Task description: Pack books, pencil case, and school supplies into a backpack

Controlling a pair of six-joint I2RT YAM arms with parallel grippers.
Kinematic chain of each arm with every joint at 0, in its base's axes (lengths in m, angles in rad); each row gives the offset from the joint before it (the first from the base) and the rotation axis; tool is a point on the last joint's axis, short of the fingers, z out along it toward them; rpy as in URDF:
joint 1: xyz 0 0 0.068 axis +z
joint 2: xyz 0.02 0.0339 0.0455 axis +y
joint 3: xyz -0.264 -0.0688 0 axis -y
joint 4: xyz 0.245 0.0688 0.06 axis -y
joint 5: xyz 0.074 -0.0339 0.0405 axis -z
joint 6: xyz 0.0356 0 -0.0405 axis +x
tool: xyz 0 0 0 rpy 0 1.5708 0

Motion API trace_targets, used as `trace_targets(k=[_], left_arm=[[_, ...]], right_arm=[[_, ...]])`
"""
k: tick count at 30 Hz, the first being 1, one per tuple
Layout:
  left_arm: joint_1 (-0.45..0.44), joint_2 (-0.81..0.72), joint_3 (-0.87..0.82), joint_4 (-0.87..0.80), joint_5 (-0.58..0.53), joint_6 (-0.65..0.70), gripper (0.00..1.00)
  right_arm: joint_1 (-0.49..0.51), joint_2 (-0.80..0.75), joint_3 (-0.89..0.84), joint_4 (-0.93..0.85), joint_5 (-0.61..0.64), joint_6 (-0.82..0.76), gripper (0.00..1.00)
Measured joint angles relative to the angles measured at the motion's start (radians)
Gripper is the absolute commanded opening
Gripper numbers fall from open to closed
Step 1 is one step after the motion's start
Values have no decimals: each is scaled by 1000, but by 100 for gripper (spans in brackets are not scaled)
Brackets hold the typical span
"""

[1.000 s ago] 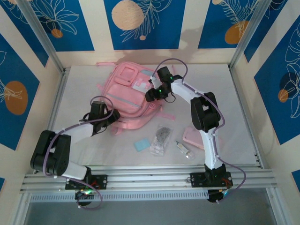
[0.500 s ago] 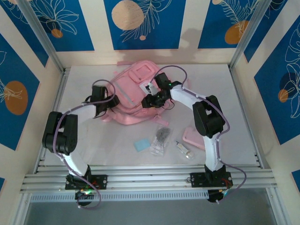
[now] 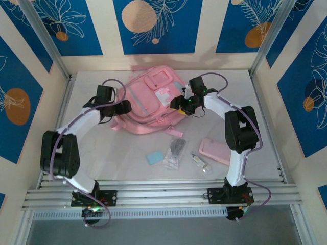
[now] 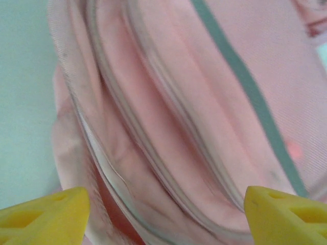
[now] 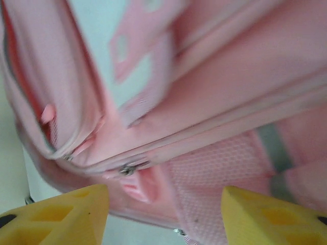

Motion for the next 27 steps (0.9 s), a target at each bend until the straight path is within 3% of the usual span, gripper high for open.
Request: trace_targets(k=[8,11,15,21,27], left_arm=[[-129,-150,-99,9,130,-21,78],[-200,-140,-104,32,160,-23,77],[-269,-52,-47,34,183,9,77],[-298,137,93,7,194,21,76],[-300,209,100,44,215,-65,79]], right_arm=[[-8,91,20,125,23,202,53],[-7,151,60,139,13,257,39],[-5,163,72,185,20,320,0],[-3,116,28,251,23,376,0],[2,63,4,277,5,416,0]])
